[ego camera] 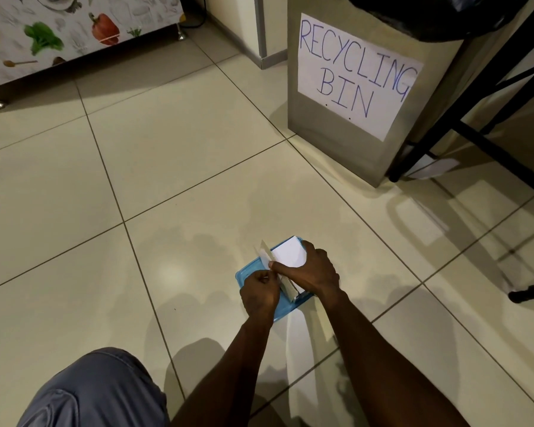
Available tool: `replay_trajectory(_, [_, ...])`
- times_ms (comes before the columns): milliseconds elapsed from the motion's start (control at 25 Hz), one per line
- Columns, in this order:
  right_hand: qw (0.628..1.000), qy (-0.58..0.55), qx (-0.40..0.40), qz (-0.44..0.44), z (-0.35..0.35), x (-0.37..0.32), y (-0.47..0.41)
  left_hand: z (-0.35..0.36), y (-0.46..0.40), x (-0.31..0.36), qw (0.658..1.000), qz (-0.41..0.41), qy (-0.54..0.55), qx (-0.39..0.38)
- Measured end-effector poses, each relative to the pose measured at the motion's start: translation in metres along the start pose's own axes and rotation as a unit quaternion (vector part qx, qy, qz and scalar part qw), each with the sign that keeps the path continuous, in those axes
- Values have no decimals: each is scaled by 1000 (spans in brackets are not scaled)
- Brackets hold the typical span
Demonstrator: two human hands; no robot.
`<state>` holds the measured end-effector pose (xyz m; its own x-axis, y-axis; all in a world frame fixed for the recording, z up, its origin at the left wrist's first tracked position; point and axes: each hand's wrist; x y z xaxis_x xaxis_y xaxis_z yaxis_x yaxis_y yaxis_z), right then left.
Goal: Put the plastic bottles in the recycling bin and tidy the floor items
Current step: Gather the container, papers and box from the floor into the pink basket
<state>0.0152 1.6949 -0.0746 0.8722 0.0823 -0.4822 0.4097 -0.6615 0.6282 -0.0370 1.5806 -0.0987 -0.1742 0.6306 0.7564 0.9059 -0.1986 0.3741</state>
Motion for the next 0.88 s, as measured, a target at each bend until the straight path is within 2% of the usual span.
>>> replay_trajectory(120, [1000, 6, -3, 8, -1, 4, -2, 0, -2, -5, 999, -26, -26, 16])
replay_trajectory(240, [1000, 27, -7, 11, -1, 7, -1, 0, 0, -4, 988, -54, -128, 68])
replay_trajectory(320, [999, 35, -2, 8, 0, 9, 0, -3, 1, -2, 984, -88, -146, 60])
replay_trajectory(440, [999, 37, 9, -1, 4, 12, -1, -8, -1, -1, 983, -149, -105, 13])
replay_trajectory(680, [999, 27, 32, 4, 10, 14, -2, -9, -5, 4, 991, -126, -23, 30])
replay_trajectory(880, [999, -12, 41, -27, 9, 17, -4, -8, -7, 4, 994, -92, 18, 58])
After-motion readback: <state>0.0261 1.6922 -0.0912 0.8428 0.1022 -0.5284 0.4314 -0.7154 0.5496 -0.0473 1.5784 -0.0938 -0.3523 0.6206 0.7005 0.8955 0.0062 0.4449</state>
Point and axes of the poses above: each hand's wrist, its own y-axis away from the middle knuckle, its own z-axis out of the palm, x = y × z, and after that the axes turned 8 degrees about z, right-handed
